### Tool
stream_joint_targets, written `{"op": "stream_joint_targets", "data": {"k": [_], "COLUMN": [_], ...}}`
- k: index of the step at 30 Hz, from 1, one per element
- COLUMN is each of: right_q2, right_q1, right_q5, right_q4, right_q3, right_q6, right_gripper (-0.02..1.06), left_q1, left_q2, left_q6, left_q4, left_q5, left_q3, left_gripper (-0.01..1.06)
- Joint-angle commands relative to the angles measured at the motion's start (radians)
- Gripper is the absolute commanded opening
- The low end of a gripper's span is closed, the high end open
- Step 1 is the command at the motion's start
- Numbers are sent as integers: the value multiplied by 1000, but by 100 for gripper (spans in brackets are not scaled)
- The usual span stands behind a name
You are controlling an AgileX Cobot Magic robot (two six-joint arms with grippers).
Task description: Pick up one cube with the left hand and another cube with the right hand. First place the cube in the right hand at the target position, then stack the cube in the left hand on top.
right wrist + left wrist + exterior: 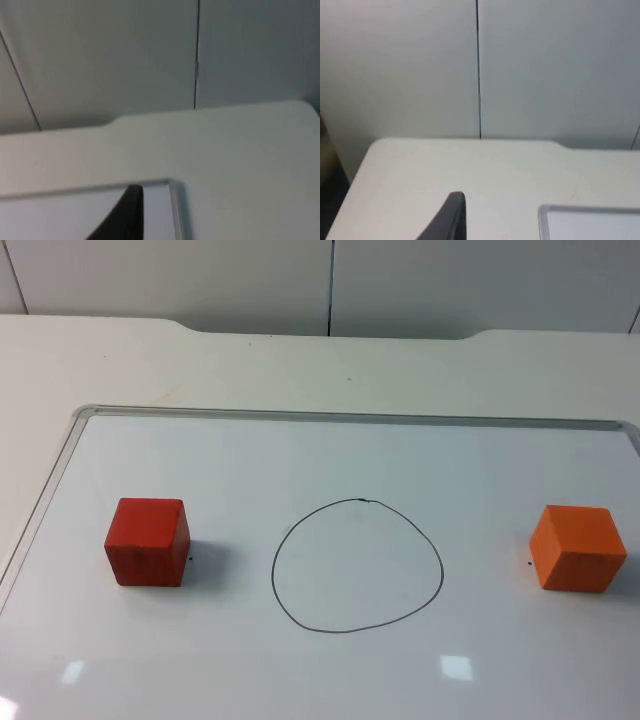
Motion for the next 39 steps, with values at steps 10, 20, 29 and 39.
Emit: {"op": "stream_joint_targets", "data": {"k": [10,20,29,39], "right_q2": [405,641,717,909], "right_q1": [-7,-7,95,310], "right_q5": [-142,-192,-330,-424], "right_q4": [10,36,67,58], "right_q3": [-296,-143,144,197], "right_q6": [3,3,39,159], "right_gripper": [105,105,105,105], "left_q1": [-6,-6,-9,-182], "left_q2": [398,654,723,802], "left_q6": [-10,-89,-89,-134], "left_q4": [38,21,-125,-111], "left_q5": [-123,-148,-228,-245], "left_q3": [-265,-191,27,148], "left_gripper": [105,105,105,105]}}
